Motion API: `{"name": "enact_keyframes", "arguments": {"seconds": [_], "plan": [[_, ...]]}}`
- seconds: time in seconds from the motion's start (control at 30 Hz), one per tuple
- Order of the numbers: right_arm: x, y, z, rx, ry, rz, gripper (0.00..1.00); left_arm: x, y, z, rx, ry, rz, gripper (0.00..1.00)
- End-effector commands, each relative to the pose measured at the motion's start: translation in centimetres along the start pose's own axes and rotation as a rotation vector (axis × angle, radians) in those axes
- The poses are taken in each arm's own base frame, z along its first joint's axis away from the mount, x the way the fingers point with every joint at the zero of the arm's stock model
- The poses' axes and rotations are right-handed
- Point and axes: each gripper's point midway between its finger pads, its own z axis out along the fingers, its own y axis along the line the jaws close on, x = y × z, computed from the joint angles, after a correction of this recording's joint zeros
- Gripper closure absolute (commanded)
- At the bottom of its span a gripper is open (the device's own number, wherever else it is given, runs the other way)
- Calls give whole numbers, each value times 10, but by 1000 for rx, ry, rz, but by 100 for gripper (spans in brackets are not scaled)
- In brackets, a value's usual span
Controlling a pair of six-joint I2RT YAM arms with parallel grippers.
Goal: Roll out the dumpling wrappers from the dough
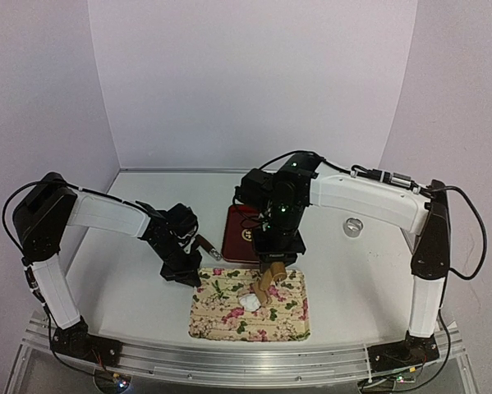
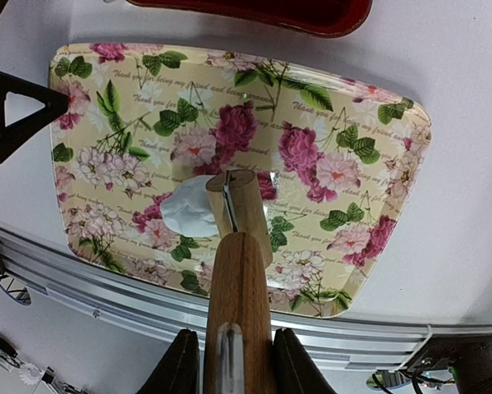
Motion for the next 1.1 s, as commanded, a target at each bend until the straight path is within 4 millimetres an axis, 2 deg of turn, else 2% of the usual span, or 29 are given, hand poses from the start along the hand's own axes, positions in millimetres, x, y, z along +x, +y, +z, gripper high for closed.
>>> {"name": "enact_keyframes", "arguments": {"seconds": [0.0, 0.17, 0.43, 0.6, 0.77, 1.07], "plan": [[-3, 9, 9, -14, -5, -27, 100, -8, -5, 1, 0, -11, 22, 100], [-7, 2, 2, 16, -44, -5, 100, -11, -5, -2, -12, -21, 25, 100], [-2, 7, -50, -42, -118, 25, 100, -23, -10, -10, -30, -62, 46, 100], [6, 22, -72, -82, -136, -5, 100, -28, -14, -12, -27, -79, 52, 100], [16, 38, -73, -83, -124, -28, 100, -30, -17, -13, -18, -81, 60, 100], [15, 39, -44, 8, -102, -33, 100, -29, -18, -12, -10, -78, 75, 100]]}}
